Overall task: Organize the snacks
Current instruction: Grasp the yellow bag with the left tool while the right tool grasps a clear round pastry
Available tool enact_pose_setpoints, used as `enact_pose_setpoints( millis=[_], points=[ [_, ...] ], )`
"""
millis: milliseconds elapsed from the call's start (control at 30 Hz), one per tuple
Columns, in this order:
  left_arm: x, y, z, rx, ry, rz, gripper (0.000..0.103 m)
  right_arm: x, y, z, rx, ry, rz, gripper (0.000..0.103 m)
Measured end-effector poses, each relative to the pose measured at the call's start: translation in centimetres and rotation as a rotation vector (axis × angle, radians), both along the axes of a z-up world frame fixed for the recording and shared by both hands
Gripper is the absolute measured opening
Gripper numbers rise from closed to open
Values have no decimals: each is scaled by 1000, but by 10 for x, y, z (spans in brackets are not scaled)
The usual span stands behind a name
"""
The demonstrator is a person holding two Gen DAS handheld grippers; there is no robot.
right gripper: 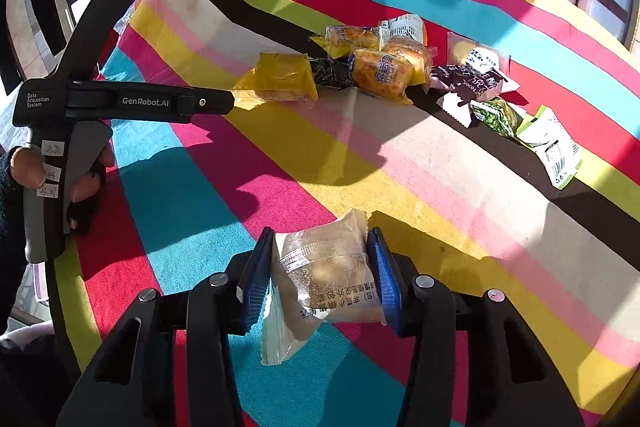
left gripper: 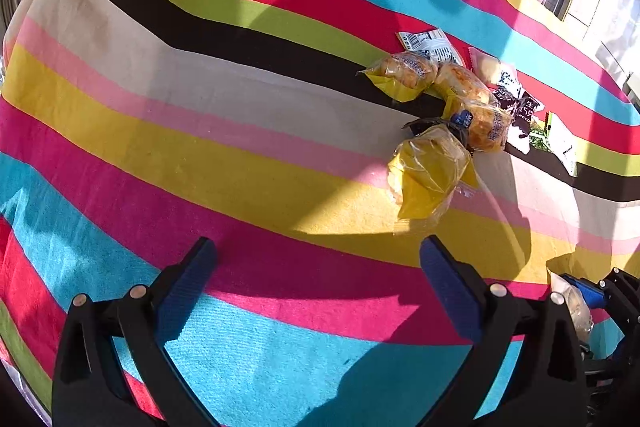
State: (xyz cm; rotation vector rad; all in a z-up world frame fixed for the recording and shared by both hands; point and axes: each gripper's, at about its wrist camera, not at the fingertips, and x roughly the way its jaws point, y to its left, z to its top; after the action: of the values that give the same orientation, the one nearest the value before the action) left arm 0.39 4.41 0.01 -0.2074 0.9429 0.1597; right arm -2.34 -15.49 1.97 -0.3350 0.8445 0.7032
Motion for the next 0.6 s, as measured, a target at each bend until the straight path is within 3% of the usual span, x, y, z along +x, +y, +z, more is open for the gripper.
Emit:
enact_pose_setpoints(
  millis=[167, 267, 333, 433, 467, 533, 567, 600],
  points=[
    [16, -27, 1, -28, 24, -16, 101, 12, -8, 1, 59, 37, -17, 45],
    [39, -40, -3, 30, 40, 67, 101, 13, -12, 1, 84, 55, -16, 45],
    [59, -48, -8, 121, 73, 114, 102, 13, -14, 2, 99, 66, -19, 45],
    [69, -49, -7, 117, 75, 112, 102, 14, -17, 2, 120, 79, -25, 45],
    [67, -49, -7, 112, 61, 101, 98, 13, -18, 2, 123, 80, -27, 45],
    [59, -49, -2, 123, 6, 56, 66, 12, -18, 2, 121, 78, -25, 45],
    [55, -49, 0, 137, -10, 29, 42, 10, -18, 2, 121, 77, -24, 45],
    [50, -46, -1, 129, -7, 6, 41, 11, -18, 2, 123, 78, -25, 45]
  ],
)
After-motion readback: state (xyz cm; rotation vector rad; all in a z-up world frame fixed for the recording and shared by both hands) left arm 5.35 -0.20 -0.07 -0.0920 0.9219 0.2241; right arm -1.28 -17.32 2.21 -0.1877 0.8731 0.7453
